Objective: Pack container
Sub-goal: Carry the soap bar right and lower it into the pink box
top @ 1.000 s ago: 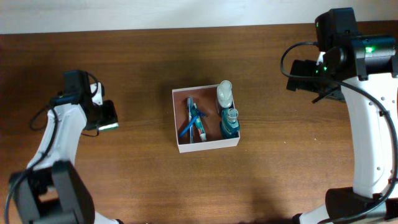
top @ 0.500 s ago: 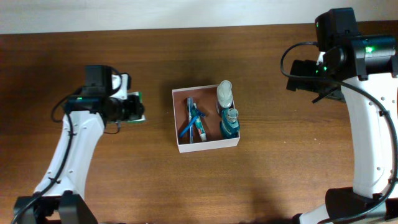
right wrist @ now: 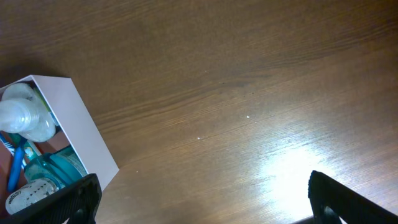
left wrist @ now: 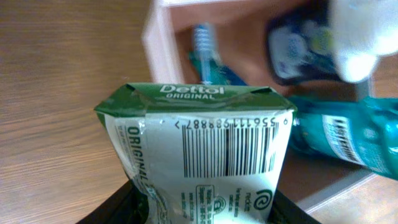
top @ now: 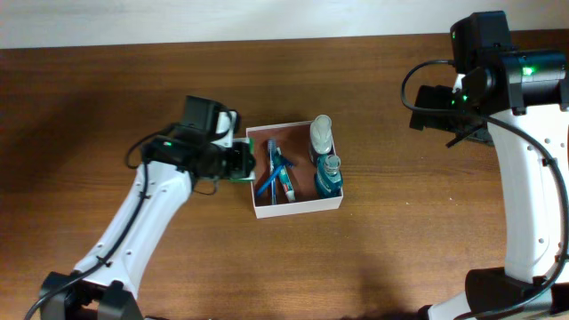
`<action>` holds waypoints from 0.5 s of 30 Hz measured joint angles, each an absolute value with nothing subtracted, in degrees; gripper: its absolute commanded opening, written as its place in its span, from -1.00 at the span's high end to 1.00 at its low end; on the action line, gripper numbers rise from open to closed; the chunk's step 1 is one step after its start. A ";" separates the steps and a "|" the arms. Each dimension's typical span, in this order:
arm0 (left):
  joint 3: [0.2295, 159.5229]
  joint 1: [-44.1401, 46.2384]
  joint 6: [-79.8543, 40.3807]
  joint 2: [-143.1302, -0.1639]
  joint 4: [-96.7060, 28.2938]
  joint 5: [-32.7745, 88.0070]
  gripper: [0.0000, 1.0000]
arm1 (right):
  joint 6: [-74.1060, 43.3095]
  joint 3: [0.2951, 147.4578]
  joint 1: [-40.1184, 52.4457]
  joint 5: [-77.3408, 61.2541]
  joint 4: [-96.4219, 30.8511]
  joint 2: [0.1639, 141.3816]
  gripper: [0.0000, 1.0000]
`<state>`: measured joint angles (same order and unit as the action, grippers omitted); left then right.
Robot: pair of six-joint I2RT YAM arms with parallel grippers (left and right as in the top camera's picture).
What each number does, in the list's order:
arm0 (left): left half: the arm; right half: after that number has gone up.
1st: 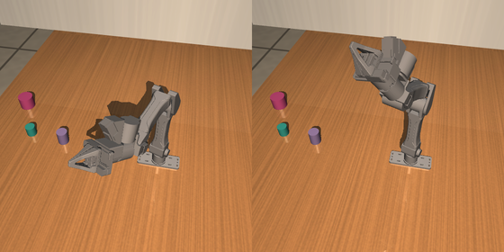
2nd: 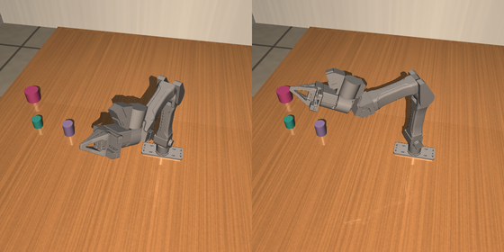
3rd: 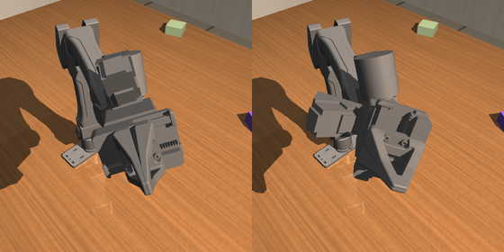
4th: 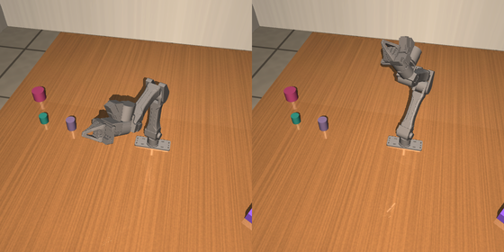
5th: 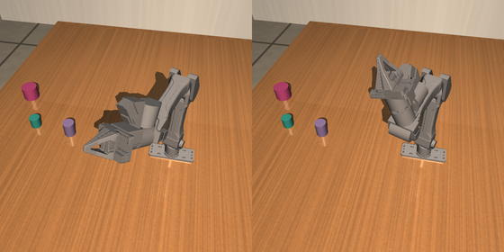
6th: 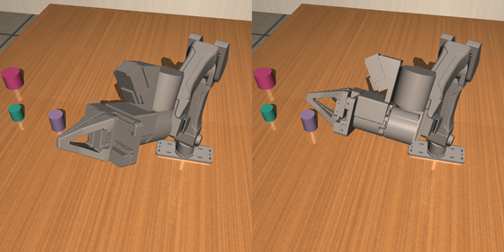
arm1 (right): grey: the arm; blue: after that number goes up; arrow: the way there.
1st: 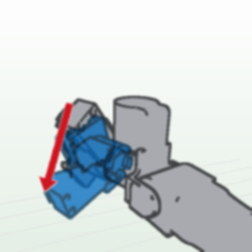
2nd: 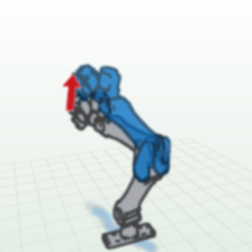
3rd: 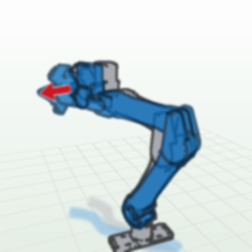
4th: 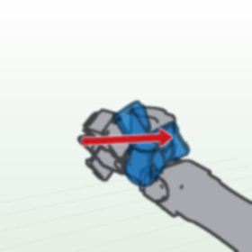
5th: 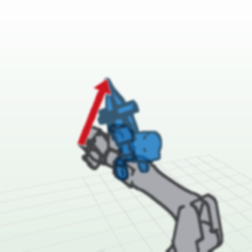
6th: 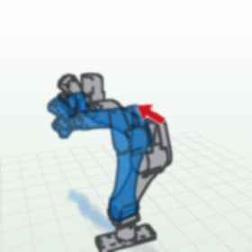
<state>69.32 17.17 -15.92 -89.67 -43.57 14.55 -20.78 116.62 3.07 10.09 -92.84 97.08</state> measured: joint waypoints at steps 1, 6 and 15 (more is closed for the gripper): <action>69.32 18.28 -16.62 -89.67 -42.96 14.50 0.41 | -20.75 116.62 3.07 10.09 -92.84 97.08 -0.97; 69.32 23.75 -19.42 -89.67 -39.07 13.50 0.42 | -20.78 116.62 3.07 10.09 -92.84 97.08 -0.97; 69.32 32.86 -27.03 -89.67 -36.95 1.74 0.44 | -20.78 116.62 3.07 10.09 -92.84 97.08 -0.97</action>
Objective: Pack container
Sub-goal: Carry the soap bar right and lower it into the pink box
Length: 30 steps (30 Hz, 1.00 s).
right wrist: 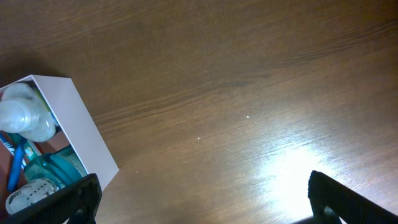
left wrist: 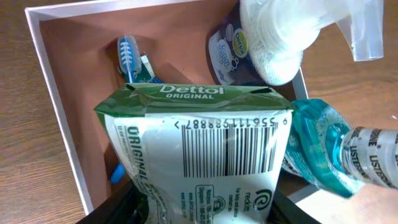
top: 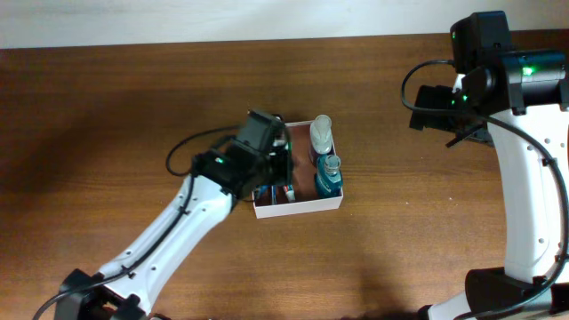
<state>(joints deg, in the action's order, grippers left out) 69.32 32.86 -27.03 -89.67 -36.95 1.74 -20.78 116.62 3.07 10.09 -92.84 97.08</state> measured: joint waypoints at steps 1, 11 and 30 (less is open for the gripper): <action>69.32 33.69 -27.62 -89.67 -36.95 0.27 0.44 | -20.78 116.62 3.07 10.09 -92.84 97.08 -0.97; 69.32 37.60 -33.34 -89.67 -36.64 -10.11 0.44 | -20.80 116.62 3.07 10.09 -92.84 97.08 -0.97; 69.34 37.60 -36.12 -100.14 -34.37 -11.38 0.43 | -20.80 116.62 3.07 10.09 -92.84 97.08 -0.97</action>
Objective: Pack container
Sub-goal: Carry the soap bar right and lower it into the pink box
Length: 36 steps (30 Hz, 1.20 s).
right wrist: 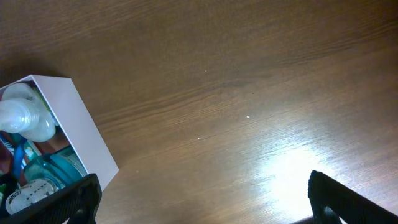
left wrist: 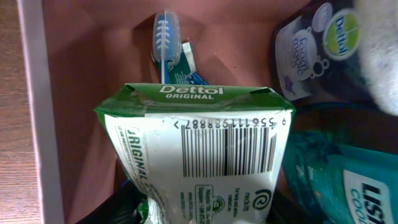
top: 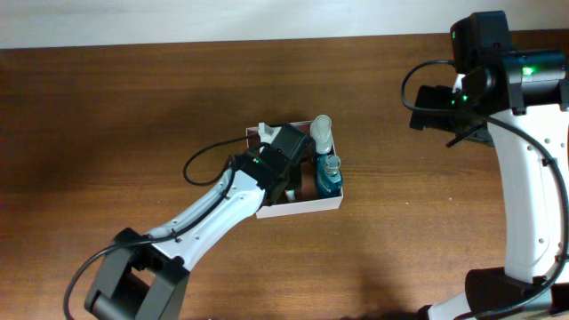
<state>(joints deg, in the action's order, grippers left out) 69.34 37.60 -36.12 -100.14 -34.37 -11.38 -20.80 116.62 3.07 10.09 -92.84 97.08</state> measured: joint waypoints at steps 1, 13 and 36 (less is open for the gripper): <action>69.34 37.60 -36.12 -100.49 -34.37 -11.38 0.43 | -20.78 116.62 3.07 10.09 -92.84 97.08 -0.97; 69.34 37.60 -36.12 -104.05 -34.37 -11.38 0.19 | -20.78 116.62 3.07 10.09 -92.84 97.08 -0.97; 74.70 37.06 -34.39 -99.13 -39.72 -11.42 -0.10 | -20.75 116.62 3.07 10.09 -92.84 97.08 -0.97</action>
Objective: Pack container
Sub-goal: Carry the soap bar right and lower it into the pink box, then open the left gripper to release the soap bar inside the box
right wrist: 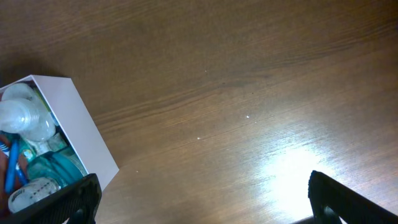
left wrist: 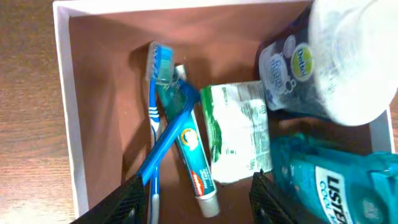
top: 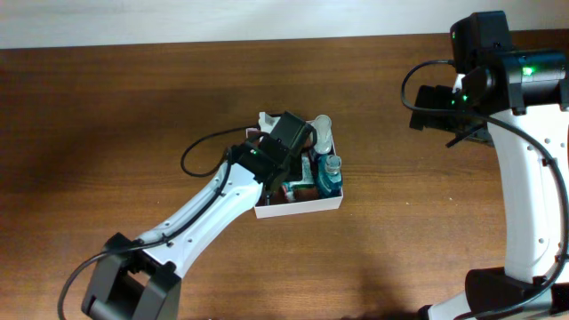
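Observation:
The green and white Dettol soap packet (left wrist: 236, 134) lies flat inside the white box (left wrist: 62, 112), between a toothpaste tube (left wrist: 189, 149) and the bottles. My left gripper (left wrist: 198, 202) hangs open just above the box (top: 298, 206) with nothing between its fingers. A blue toothbrush (left wrist: 155, 124) lies at the box's left side. A teal mouthwash bottle (left wrist: 336, 180) and a white-capped Dettol bottle (left wrist: 348, 62) fill the right side. My right gripper (right wrist: 202, 205) is open and empty, high over the bare table at the far right.
The wooden table (top: 427, 240) surrounds the box. In the right wrist view the box (right wrist: 87, 143) shows at the lower left. The right arm (top: 524, 178) stands along the table's right edge.
My left gripper was shut on the soap packet low inside the box. It is now open and higher, and the packet lies in the box. The right arm has not moved.
My left gripper held the soap packet just left of the box. Then it was over the box with the packet, then low inside it. Now the packet rests among the other items and the gripper is open. The right arm stayed still throughout.

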`<action>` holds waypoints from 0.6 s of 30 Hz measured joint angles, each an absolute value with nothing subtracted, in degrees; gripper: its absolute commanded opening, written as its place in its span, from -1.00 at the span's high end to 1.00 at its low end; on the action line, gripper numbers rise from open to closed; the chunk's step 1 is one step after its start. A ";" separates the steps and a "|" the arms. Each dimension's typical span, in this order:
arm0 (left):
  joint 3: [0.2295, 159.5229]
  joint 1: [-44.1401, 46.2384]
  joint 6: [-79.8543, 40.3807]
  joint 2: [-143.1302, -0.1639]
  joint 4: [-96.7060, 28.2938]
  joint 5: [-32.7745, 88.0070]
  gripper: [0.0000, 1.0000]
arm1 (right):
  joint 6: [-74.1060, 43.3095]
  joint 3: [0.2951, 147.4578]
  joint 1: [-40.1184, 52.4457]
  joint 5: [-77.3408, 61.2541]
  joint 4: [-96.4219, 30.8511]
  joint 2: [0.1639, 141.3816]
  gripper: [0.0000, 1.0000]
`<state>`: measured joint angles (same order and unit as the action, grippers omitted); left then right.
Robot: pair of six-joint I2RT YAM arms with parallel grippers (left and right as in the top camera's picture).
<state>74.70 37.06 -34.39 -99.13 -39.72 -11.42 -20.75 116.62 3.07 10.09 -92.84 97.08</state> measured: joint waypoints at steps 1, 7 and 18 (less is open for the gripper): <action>74.70 37.06 -34.28 -99.13 -39.88 -11.42 -0.09 | -20.80 116.62 3.07 10.09 -92.84 97.08 -0.97; 74.94 37.06 -34.06 -97.54 -43.03 -11.42 0.04 | -20.80 116.62 3.07 10.09 -92.84 97.08 -0.97; 76.25 37.89 -34.52 -89.54 -56.36 -11.38 0.99 | -20.78 116.62 3.07 10.09 -92.82 97.08 -0.97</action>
